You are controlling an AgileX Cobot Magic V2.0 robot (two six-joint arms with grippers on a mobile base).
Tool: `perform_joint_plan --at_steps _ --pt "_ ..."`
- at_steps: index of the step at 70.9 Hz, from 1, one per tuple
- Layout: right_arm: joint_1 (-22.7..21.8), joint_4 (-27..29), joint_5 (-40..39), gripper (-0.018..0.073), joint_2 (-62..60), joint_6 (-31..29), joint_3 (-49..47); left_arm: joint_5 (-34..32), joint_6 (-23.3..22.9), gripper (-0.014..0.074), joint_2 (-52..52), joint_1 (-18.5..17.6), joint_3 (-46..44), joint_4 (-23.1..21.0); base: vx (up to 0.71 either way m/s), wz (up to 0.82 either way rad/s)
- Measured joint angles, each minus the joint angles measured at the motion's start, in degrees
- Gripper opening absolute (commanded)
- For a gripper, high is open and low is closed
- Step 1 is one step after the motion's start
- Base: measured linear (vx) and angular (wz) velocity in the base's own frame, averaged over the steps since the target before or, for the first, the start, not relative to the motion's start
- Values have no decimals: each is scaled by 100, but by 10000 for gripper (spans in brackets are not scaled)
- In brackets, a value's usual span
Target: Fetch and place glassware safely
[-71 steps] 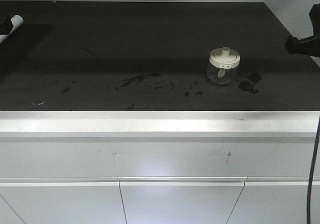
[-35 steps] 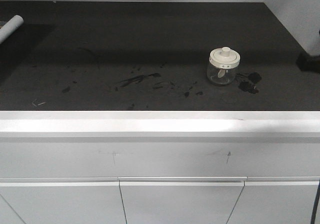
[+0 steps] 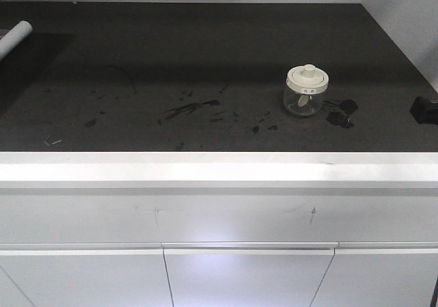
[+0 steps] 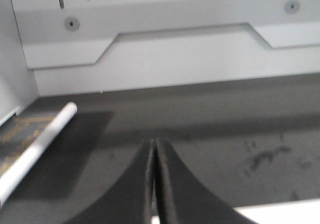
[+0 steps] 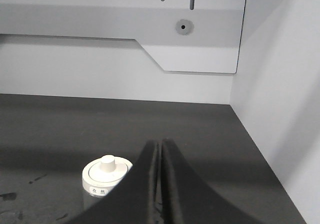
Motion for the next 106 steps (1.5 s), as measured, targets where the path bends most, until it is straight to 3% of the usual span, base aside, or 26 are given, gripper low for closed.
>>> perform_joint_plan --at_steps 29,51,63,86,106 --pt "0 0 0 -1 0 0 0 1348 0 -7 -1913 0 811 0 0 0" --pt "10 0 -382 16 247 0 0 1448 0 -7 -2011 0 818 0 0 0" --pt "290 -72 -333 109 713 0 -352 1460 0 -7 -2011 0 818 0 0 0" --pt "599 -593 -274 448 2337 6 -1752 1462 0 -7 -2011 0 818 0 0 0" --pt "599 -598 -617 477 3827 23 -2782 1467 0 -7 -2011 0 818 0 0 0"
